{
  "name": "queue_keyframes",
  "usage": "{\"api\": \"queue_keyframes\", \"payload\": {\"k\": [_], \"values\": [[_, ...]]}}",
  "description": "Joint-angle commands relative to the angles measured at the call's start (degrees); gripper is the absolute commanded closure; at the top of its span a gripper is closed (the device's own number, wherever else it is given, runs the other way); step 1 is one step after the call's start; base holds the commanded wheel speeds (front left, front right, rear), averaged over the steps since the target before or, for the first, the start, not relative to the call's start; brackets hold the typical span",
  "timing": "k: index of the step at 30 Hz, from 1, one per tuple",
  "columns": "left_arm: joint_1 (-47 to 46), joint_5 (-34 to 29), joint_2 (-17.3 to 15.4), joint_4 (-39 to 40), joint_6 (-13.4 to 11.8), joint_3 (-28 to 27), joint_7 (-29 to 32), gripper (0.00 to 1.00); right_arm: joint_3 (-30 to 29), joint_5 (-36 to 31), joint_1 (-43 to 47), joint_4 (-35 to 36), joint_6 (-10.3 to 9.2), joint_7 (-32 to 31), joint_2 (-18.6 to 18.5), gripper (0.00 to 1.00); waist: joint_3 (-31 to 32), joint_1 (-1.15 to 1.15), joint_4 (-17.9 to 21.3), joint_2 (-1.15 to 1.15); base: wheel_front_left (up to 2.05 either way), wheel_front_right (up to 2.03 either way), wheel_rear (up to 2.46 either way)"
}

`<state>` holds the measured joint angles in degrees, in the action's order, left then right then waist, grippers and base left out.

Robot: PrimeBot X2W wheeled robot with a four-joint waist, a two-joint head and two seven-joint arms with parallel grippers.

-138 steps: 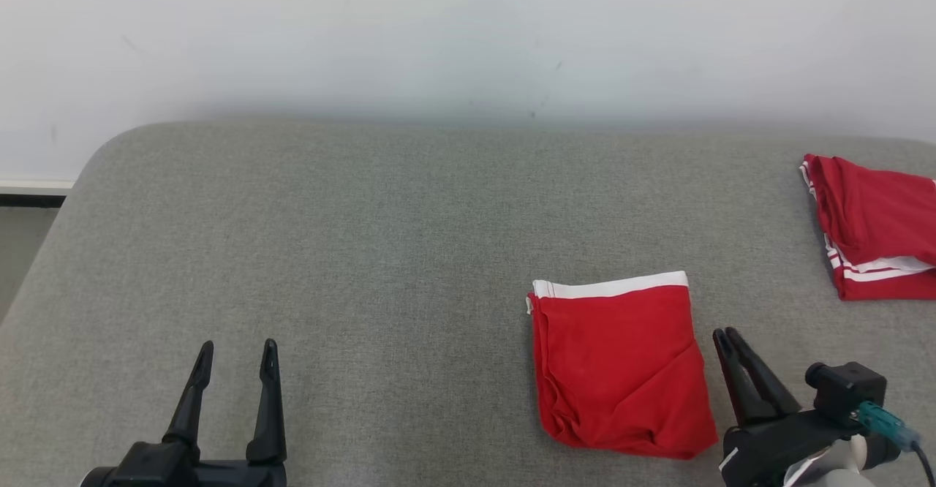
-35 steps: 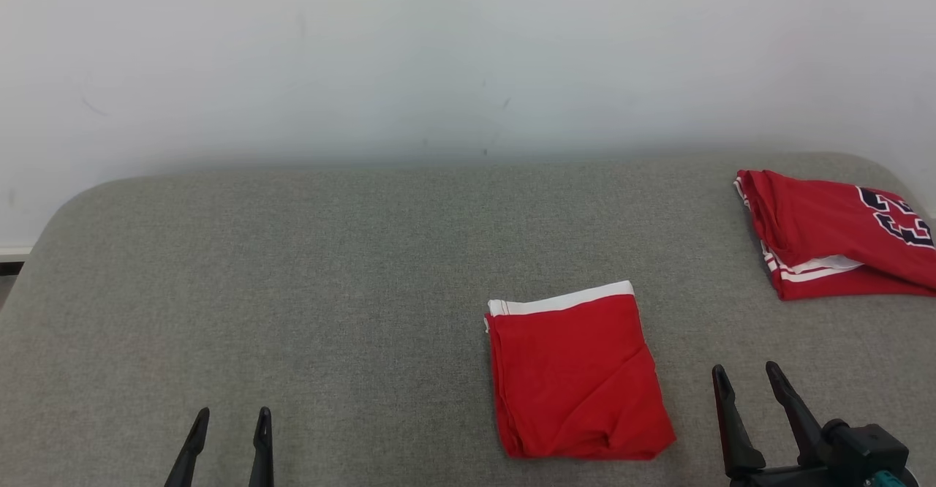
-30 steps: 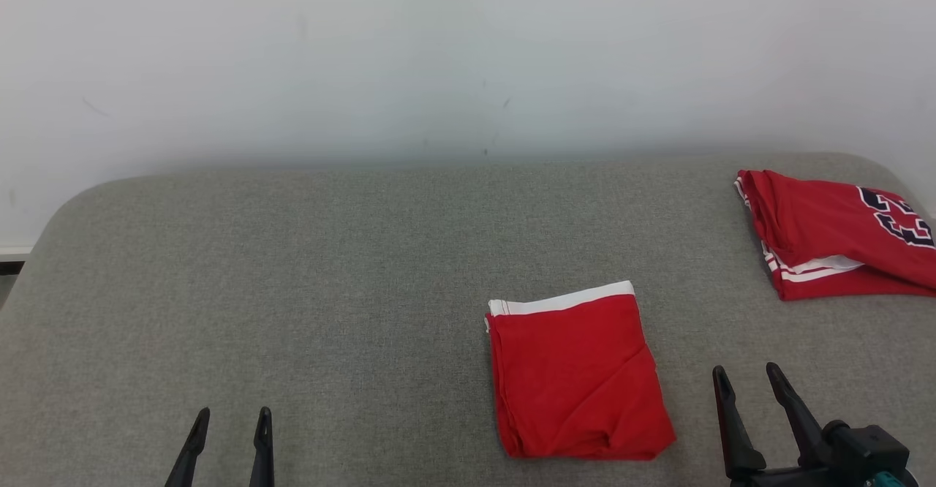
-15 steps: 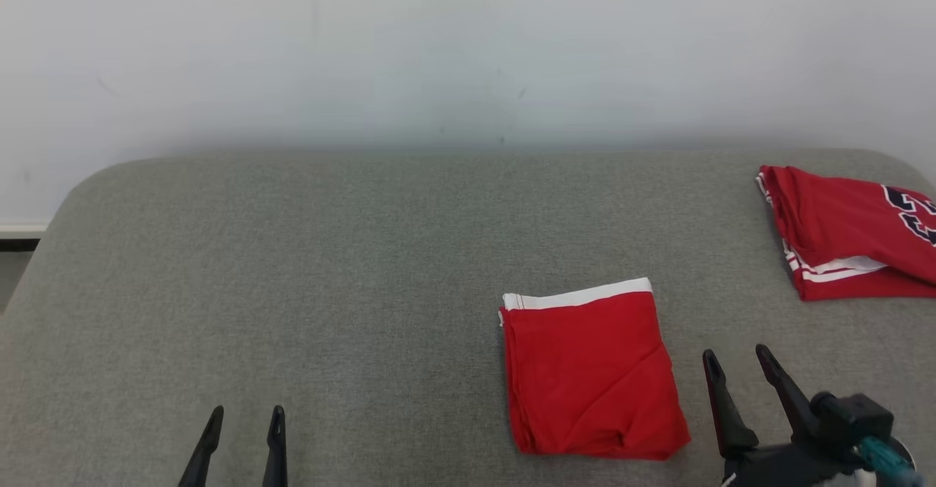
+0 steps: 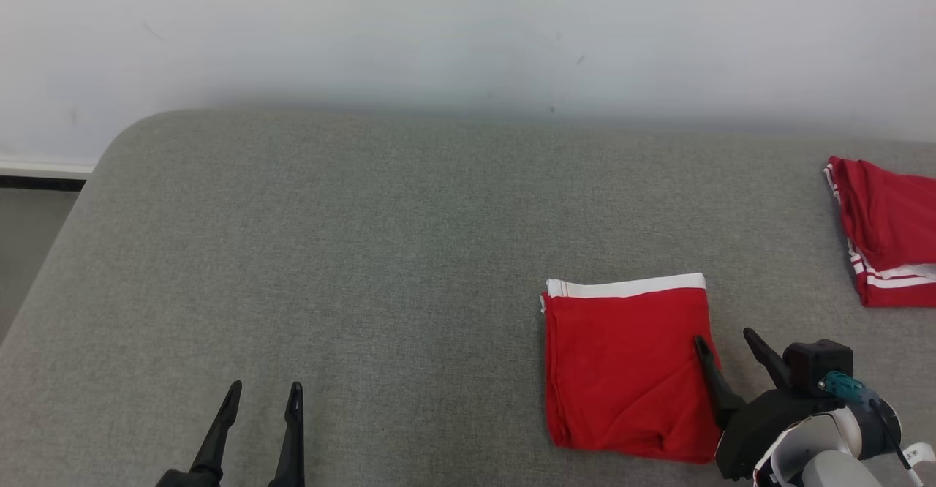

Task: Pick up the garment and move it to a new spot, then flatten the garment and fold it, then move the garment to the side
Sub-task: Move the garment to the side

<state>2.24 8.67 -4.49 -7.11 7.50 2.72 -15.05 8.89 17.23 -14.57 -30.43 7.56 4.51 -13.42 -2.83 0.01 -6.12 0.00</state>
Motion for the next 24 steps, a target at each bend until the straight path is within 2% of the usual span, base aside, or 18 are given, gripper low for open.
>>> {"api": "queue_keyframes", "payload": {"k": [1,13,14,15,16,24], "values": [[-0.6,0.0,0.1,-0.1,-0.1,-0.1,-0.2,0.0,0.4,0.2,-0.9,-2.0,-0.18,-0.3,-0.4,0.0,-1.1,-0.01,-1.2,0.0,0.0,0.0,0.0],[-1.6,0.0,0.3,-0.1,-0.1,-0.2,-0.2,0.0,4.1,2.7,-5.4,-16.6,-0.17,0.0,1.6,0.0,-3.1,-0.01,-2.3,0.0,0.0,0.0,0.0],[-1.9,0.0,0.3,-0.2,-0.1,-0.2,-0.2,0.0,4.6,3.0,-5.7,-17.4,-0.17,0.2,1.8,0.13,-3.2,-0.01,-2.4,0.0,0.0,0.0,0.0],[-2.2,0.0,0.3,-0.3,-0.1,-0.2,-0.2,0.0,5.1,3.4,-6.1,-17.9,-0.17,0.6,2.1,0.66,-3.3,-0.01,-2.4,0.0,0.0,0.0,0.0],[-2.4,-0.1,0.3,-0.3,-0.1,-0.3,-0.2,0.0,5.5,3.9,-6.5,-18.5,-0.16,1.0,2.2,1.0,-3.4,-0.01,-2.4,0.0,0.0,0.0,0.0],[-2.8,0.0,0.5,-0.2,-0.1,-0.7,-0.2,0.0,8.8,6.3,-11.7,-20.0,-0.18,3.5,-0.4,1.0,-4.5,-0.01,-1.1,0.0,0.0,0.0,0.0]]}}
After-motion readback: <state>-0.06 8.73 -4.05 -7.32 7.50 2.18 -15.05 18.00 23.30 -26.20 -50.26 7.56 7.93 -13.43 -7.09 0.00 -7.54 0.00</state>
